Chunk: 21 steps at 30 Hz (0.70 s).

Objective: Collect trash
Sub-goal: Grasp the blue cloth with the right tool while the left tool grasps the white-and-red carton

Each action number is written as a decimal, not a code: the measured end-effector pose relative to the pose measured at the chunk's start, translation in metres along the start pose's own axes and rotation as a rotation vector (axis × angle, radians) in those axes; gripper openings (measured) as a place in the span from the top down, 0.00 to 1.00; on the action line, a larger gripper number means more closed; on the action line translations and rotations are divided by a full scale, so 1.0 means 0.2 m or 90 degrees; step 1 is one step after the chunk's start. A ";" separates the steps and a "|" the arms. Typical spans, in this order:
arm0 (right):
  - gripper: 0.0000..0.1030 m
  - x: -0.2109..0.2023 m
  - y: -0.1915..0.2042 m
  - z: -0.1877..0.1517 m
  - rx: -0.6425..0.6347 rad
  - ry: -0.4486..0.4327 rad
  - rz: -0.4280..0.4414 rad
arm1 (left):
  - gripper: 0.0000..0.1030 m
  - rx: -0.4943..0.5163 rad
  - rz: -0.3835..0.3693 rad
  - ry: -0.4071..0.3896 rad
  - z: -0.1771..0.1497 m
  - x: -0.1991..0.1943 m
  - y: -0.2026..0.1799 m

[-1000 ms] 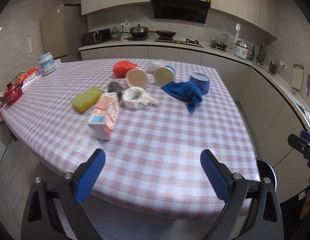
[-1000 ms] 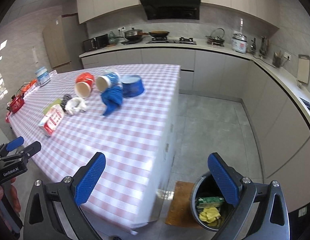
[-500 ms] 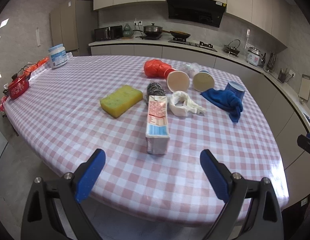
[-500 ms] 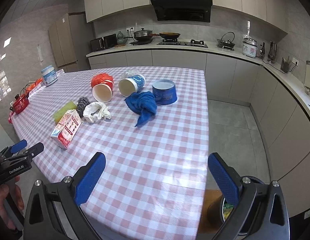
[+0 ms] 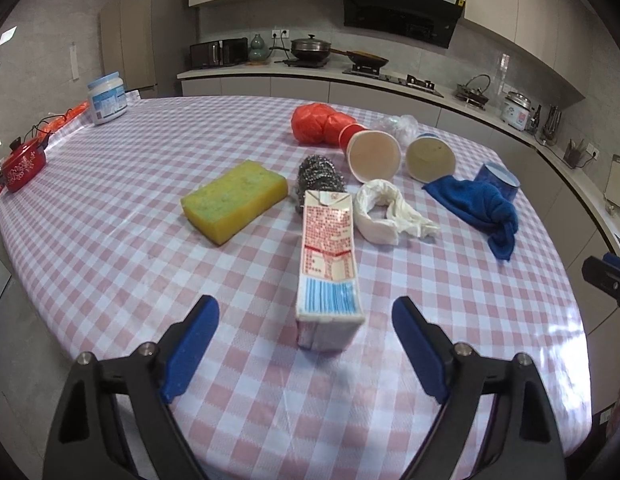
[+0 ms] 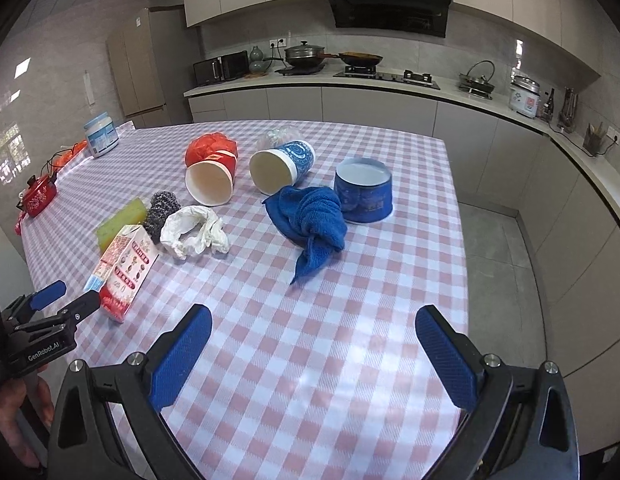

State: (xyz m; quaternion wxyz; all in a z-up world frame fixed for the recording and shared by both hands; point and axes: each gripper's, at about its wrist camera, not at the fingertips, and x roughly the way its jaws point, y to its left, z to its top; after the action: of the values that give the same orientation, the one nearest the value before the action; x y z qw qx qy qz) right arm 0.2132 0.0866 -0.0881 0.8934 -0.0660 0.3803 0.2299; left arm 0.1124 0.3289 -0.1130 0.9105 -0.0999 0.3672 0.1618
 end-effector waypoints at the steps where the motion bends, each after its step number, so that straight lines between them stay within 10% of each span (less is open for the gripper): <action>1: 0.01 0.05 -0.01 0.02 -0.003 0.003 0.004 | 0.16 -0.002 0.003 0.002 0.01 0.02 0.00; 14: 0.14 0.71 -0.05 0.29 -0.044 0.075 0.031 | 0.42 -0.062 0.011 0.047 0.11 0.32 0.03; 17: 0.29 0.80 -0.05 0.32 -0.040 0.092 0.040 | 0.65 -0.066 -0.004 0.052 0.13 0.34 0.03; 19: 0.60 0.83 -0.05 0.33 -0.040 0.100 0.044 | 0.66 -0.067 -0.008 0.046 0.14 0.33 0.03; 21: 0.64 0.82 -0.05 0.34 -0.031 0.095 0.055 | 0.67 -0.067 -0.012 0.041 0.15 0.31 0.03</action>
State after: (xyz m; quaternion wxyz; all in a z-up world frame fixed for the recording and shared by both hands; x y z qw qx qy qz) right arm 0.3603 0.1572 -0.1581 0.8501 -0.0885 0.4425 0.2715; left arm 0.1704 0.3578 -0.1360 0.8932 -0.1561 0.3864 0.1691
